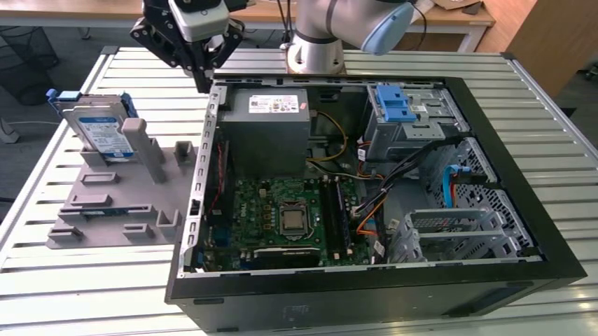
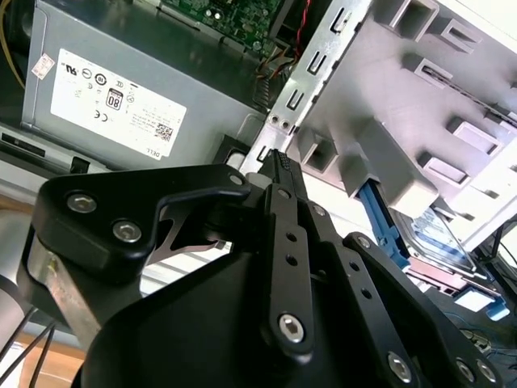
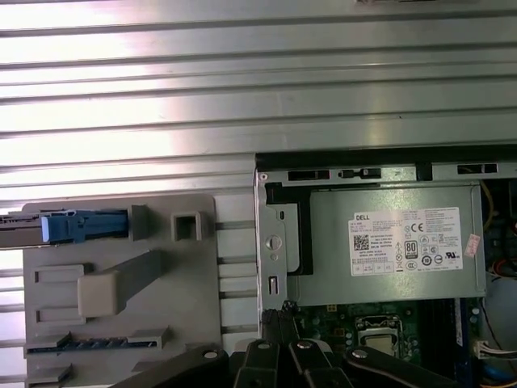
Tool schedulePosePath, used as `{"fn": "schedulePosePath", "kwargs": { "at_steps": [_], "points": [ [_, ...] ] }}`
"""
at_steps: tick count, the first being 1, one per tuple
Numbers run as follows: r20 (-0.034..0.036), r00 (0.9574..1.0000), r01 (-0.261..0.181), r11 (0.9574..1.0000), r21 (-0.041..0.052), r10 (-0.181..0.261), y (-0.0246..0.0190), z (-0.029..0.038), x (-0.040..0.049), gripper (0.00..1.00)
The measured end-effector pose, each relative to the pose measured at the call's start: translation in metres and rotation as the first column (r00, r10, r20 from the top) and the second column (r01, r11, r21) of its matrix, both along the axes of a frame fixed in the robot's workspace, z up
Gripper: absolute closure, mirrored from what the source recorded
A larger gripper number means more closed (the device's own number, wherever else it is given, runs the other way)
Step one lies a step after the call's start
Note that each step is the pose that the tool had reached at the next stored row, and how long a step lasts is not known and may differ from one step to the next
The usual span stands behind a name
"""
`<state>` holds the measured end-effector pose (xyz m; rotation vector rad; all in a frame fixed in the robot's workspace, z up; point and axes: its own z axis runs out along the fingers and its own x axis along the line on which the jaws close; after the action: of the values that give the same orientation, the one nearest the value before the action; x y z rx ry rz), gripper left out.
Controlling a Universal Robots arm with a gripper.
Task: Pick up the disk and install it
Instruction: 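Reach for the disk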
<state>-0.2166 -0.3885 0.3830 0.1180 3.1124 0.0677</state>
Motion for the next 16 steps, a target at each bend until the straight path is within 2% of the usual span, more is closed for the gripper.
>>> {"fn": "schedulePosePath", "kwargs": {
  "at_steps": [16],
  "points": [
    [-0.0002, 1.0, 0.0, 1.0, -0.0002, 0.0, 0.0026, -0.0004, -0.0071, 0.89]
  ]
}}
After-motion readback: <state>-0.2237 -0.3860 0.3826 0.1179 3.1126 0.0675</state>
